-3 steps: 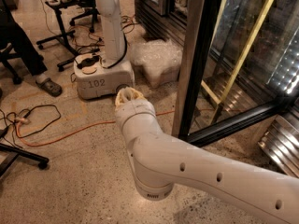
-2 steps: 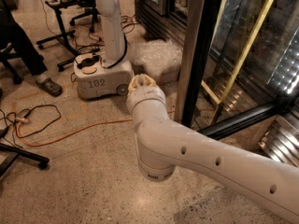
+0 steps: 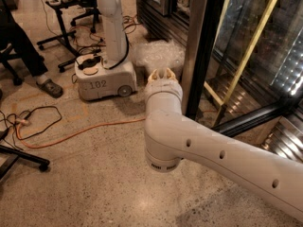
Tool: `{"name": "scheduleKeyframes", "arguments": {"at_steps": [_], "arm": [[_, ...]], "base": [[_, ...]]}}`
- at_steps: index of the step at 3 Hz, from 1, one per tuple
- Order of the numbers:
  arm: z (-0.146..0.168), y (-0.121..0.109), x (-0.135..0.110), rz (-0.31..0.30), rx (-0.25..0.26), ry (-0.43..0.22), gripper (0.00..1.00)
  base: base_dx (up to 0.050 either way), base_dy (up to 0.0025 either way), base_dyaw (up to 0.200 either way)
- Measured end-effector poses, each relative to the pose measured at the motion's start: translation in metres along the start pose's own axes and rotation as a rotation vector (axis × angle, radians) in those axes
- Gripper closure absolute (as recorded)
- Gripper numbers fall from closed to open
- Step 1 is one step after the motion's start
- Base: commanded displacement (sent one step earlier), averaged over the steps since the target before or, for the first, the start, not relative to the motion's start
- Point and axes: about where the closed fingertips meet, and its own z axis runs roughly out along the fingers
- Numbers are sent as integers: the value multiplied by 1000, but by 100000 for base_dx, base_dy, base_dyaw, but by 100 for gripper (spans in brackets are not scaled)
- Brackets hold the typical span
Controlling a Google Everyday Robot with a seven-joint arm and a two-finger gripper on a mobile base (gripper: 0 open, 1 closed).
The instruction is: Close left fridge door
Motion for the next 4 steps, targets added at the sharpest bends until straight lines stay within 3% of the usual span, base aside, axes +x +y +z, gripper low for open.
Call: {"name": "scheduleKeyframes", "arguments": {"at_steps": [1, 3, 4], "arm": [[3, 4, -1, -16, 36, 0, 100], [10, -12, -12, -60, 233, -30, 100], [10, -12, -12, -60, 234, -30, 100]], "base": [[0, 0, 0], [0, 0, 0], [0, 0, 0]]}}
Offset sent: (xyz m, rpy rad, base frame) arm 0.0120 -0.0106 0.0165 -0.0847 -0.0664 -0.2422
